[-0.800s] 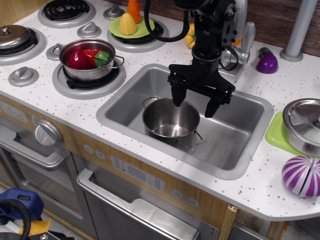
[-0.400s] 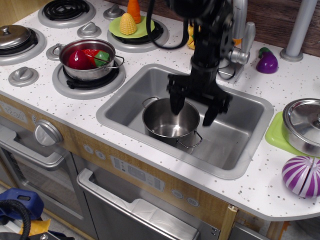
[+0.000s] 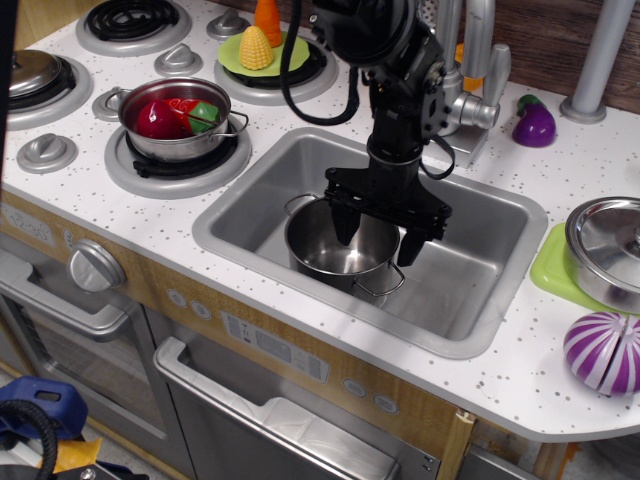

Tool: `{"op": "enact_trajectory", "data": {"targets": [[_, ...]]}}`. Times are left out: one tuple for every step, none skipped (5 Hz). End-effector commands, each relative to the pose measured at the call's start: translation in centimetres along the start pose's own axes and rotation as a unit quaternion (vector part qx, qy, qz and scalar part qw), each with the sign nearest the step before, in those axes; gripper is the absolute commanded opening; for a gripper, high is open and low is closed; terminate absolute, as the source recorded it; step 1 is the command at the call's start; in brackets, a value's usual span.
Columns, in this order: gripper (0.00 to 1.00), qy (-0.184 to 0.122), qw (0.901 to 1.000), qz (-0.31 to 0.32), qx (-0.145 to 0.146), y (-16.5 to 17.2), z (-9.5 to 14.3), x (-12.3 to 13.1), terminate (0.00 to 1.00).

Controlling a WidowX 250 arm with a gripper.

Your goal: Pick up pot from sink

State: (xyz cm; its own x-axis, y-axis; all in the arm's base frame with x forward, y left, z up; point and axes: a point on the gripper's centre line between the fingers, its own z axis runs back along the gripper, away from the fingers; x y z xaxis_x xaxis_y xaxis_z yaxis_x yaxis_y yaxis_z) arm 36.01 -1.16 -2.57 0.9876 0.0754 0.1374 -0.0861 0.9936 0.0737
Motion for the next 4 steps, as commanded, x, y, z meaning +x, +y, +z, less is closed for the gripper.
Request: {"op": "enact_trajectory", "data": {"targets": [[0.00,-0.050,0.9983,0.024,-0.015,0.7,-0.5,0.5,0.00],[0.00,-0.051,0.9979,0.036,-0.016,0.5,-0.1,0.7,0.00],[0.00,-0.050,0.9982,0.034,-0.004,0.1,1.0,1.0,0.00],[0.00,-0.033,0.9992,0.002,0.021,-0.3,5.1,1.5,0.00]]}}
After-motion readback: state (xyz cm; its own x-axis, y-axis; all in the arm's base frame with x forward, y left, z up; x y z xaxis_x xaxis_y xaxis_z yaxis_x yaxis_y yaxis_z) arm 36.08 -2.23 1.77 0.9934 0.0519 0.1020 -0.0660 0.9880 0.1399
